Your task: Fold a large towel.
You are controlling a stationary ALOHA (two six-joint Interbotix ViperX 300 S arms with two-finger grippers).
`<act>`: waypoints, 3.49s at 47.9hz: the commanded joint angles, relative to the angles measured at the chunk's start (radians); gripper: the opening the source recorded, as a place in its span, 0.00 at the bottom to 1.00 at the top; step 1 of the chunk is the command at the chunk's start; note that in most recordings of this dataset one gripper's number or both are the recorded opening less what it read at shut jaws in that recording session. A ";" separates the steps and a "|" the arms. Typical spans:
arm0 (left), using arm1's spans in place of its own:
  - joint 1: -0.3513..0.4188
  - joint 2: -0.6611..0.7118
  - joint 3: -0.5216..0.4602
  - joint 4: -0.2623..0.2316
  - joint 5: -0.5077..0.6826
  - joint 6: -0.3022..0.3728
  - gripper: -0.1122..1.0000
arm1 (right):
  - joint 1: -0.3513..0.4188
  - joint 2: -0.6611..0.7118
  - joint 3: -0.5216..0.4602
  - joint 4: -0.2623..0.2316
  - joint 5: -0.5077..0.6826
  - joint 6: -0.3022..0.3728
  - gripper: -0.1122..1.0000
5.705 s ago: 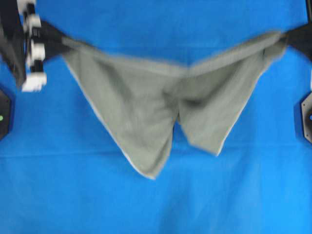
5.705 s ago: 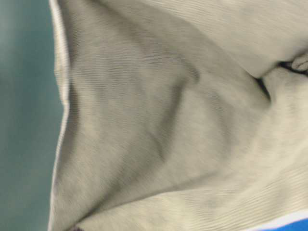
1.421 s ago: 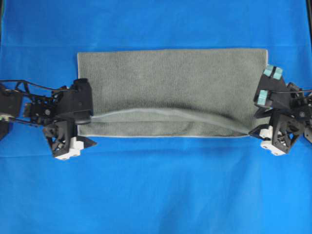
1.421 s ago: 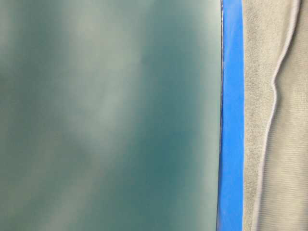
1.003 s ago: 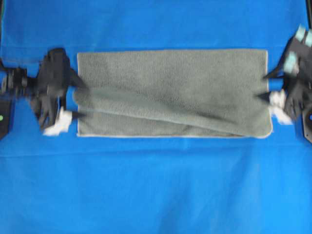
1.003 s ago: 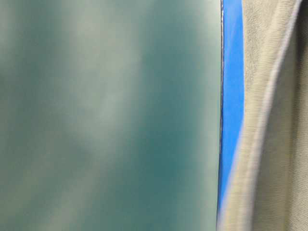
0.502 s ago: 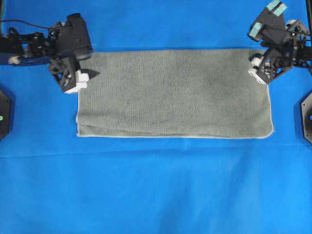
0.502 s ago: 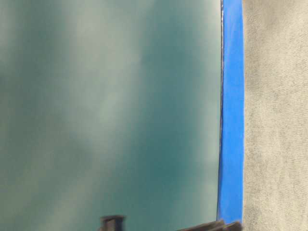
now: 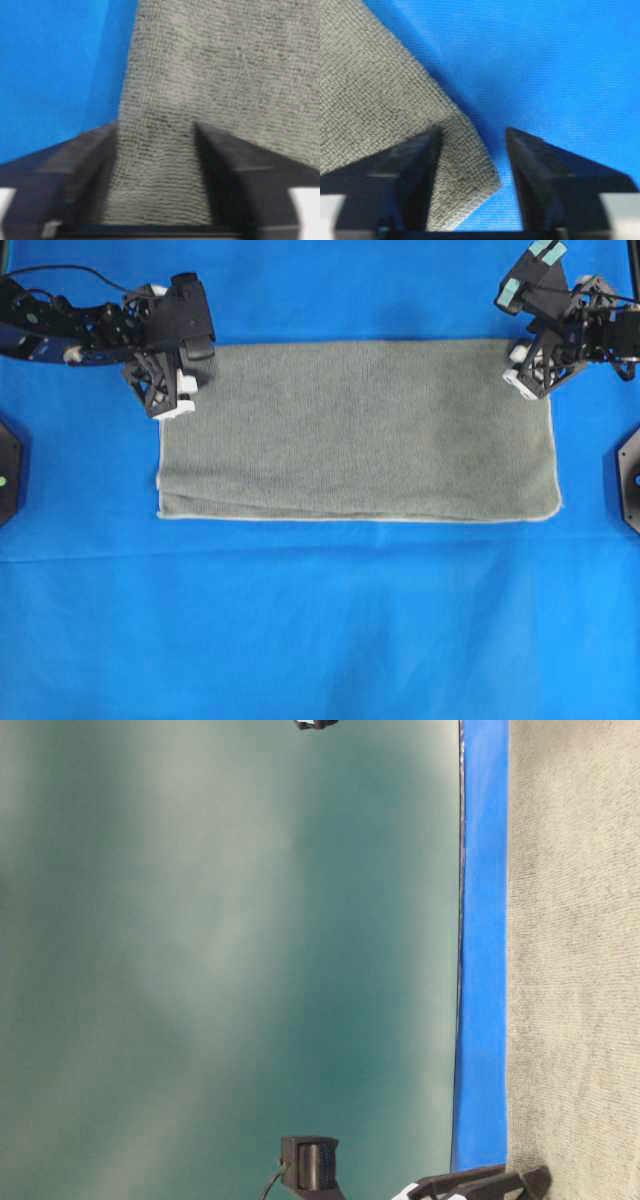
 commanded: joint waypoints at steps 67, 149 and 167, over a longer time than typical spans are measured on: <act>-0.408 -0.692 -0.127 -0.009 0.471 -0.425 0.12 | 0.244 -0.624 -0.244 0.095 0.336 0.017 0.11; -0.818 0.337 -1.014 -0.011 -0.051 -0.222 0.12 | -0.044 -0.344 -0.337 0.072 0.000 0.006 0.11; -0.841 0.067 -0.405 -0.023 -0.195 -0.554 0.12 | 0.077 0.121 -0.586 0.071 -0.204 0.006 0.11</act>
